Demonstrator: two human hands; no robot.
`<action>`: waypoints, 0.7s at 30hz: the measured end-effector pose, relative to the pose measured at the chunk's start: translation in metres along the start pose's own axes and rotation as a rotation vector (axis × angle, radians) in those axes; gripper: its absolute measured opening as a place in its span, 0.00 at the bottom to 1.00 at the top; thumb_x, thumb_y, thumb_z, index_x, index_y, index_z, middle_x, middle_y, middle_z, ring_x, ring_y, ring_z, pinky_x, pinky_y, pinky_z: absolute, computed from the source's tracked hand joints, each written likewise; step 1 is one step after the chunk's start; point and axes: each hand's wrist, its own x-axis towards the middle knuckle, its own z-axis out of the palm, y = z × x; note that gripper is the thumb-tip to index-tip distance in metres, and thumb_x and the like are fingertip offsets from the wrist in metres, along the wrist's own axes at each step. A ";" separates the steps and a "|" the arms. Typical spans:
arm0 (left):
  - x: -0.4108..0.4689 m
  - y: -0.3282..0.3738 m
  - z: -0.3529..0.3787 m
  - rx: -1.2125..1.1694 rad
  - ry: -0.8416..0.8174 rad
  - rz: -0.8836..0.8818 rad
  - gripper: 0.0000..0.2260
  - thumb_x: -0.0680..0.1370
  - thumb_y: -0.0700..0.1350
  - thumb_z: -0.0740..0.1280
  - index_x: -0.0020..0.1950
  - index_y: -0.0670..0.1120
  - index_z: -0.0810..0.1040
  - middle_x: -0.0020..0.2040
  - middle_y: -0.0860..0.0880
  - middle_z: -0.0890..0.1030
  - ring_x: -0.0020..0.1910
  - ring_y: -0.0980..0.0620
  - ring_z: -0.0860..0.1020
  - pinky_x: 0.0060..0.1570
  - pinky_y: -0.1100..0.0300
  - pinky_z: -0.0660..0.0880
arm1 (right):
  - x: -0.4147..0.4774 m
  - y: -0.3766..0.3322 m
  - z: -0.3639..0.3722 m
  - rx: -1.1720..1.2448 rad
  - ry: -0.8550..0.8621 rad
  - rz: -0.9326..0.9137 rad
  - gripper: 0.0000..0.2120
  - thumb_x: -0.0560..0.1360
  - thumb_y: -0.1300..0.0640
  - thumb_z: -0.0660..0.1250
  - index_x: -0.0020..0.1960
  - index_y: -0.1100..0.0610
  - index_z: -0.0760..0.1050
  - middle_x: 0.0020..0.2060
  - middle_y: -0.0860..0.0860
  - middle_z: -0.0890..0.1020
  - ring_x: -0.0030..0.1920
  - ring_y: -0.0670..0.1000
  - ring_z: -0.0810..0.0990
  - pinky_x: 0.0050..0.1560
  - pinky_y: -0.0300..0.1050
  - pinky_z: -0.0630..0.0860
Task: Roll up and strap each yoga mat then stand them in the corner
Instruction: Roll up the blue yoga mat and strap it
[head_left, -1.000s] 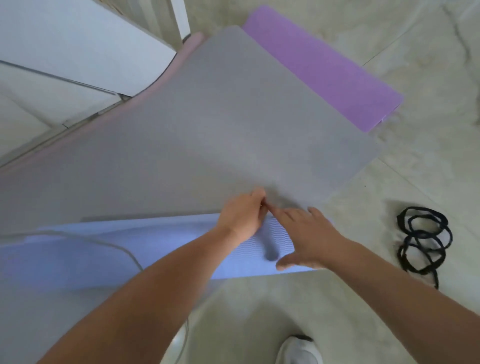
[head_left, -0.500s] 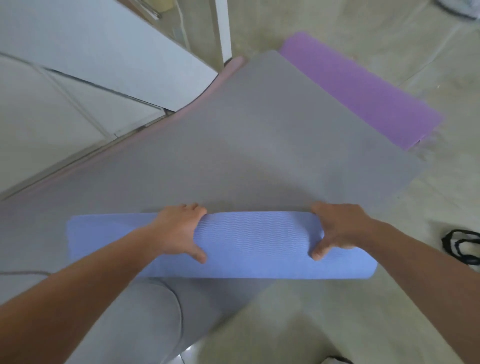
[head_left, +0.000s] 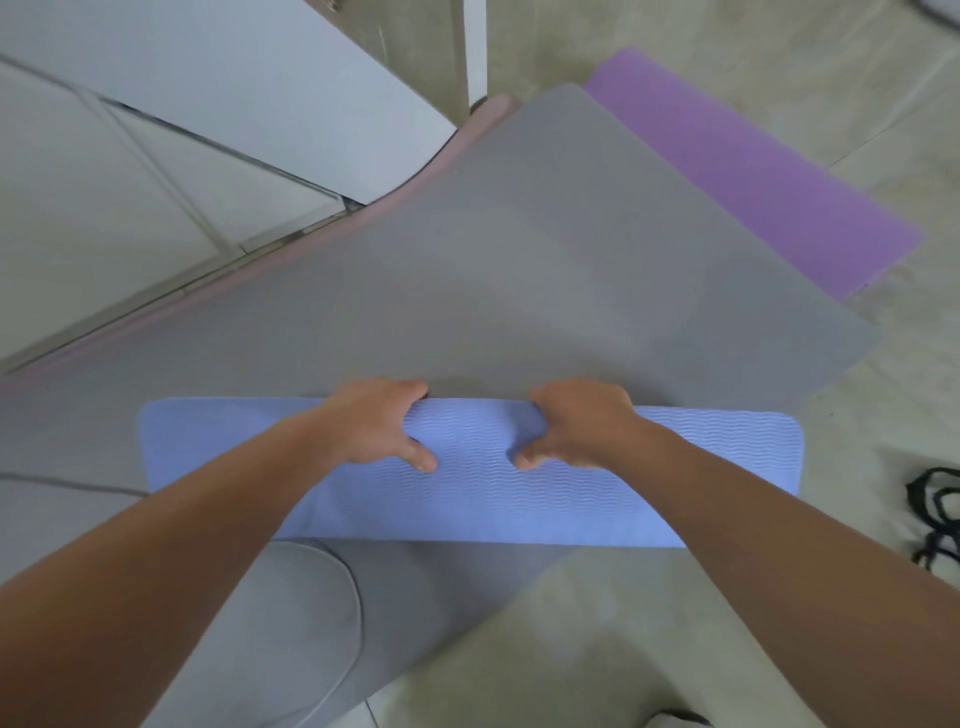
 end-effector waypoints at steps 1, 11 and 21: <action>0.002 0.002 -0.002 0.045 -0.025 -0.007 0.29 0.68 0.62 0.77 0.62 0.52 0.70 0.53 0.50 0.79 0.54 0.45 0.76 0.49 0.55 0.69 | 0.004 0.000 -0.001 0.013 -0.003 0.004 0.21 0.66 0.35 0.74 0.46 0.48 0.71 0.42 0.46 0.77 0.52 0.54 0.79 0.44 0.46 0.67; 0.004 0.056 0.062 0.330 0.024 0.153 0.59 0.59 0.64 0.76 0.79 0.52 0.44 0.76 0.51 0.55 0.76 0.46 0.59 0.69 0.42 0.63 | 0.001 0.022 0.017 -0.007 0.203 0.039 0.50 0.62 0.26 0.70 0.76 0.47 0.58 0.73 0.53 0.64 0.74 0.56 0.61 0.74 0.58 0.56; 0.028 0.062 0.046 0.281 -0.151 0.124 0.69 0.47 0.72 0.73 0.80 0.52 0.41 0.78 0.52 0.52 0.77 0.49 0.57 0.74 0.50 0.59 | -0.050 0.101 0.061 -0.300 0.028 0.022 0.66 0.58 0.36 0.78 0.79 0.49 0.37 0.74 0.59 0.57 0.76 0.59 0.55 0.73 0.66 0.51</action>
